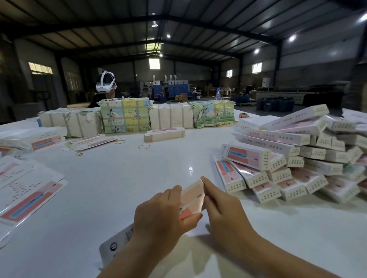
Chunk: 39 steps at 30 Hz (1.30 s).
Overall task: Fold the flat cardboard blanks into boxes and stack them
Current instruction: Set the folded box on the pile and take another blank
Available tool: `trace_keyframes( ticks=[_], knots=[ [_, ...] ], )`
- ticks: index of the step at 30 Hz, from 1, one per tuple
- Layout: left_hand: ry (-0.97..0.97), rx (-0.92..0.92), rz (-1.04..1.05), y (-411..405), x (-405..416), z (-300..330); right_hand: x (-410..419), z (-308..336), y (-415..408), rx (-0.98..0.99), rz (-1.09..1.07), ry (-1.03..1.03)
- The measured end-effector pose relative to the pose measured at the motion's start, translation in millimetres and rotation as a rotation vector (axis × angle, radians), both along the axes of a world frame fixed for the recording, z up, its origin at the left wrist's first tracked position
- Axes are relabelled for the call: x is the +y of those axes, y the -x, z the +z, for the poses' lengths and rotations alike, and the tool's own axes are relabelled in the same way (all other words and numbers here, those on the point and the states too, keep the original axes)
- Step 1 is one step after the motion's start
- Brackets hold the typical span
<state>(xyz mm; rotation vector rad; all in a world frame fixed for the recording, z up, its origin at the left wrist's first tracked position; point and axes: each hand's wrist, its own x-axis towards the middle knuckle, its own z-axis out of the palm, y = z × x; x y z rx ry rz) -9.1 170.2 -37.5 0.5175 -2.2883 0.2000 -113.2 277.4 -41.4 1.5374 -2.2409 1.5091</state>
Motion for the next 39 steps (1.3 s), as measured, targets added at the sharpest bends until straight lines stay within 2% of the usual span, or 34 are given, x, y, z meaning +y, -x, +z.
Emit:
trace_keyframes(
  ticks=[4, 12, 14, 18, 22, 25, 28, 30, 33, 36, 39],
  knots=[
    [-0.139, -0.031, 0.066, -1, -4, -3, -1, 4, -1, -0.152, -0.024, 0.043],
    [-0.14, 0.012, 0.018, 0, -7, -8, -1, -6, -6, -0.104, 0.053, 0.009],
    [-0.156, -0.044, 0.034, -2, -10, -6, -1, -6, -6, -0.073, 0.07, -0.034],
    [-0.208, -0.114, -0.002, -9, -27, -4, -2, -3, 1, 0.071, 0.094, -0.245],
    [-0.266, -0.275, -0.103, -11, -33, -2, 1, 1, 16, 0.358, 0.246, -0.226],
    [-0.292, -0.302, -0.199, -11, -32, -4, 2, -5, 25, 0.566, 0.287, -0.229],
    [-0.276, -0.296, -0.24, -12, -28, 0, -1, -10, 28, 0.64, 0.247, -0.198],
    [-0.141, -0.261, -0.234, -10, -26, 2, -2, -9, 33, 0.725, 0.171, -0.195],
    [0.035, -0.027, -0.166, -7, -28, -1, 1, 8, 50, 0.795, -0.024, -0.252],
    [-0.059, 0.024, -0.122, -6, -27, -4, 6, 45, 81, 0.681, -0.198, -0.242],
    [-0.208, -0.145, -0.085, -1, -23, -14, 16, 88, 123, 0.645, -0.372, -0.151]
  ],
)
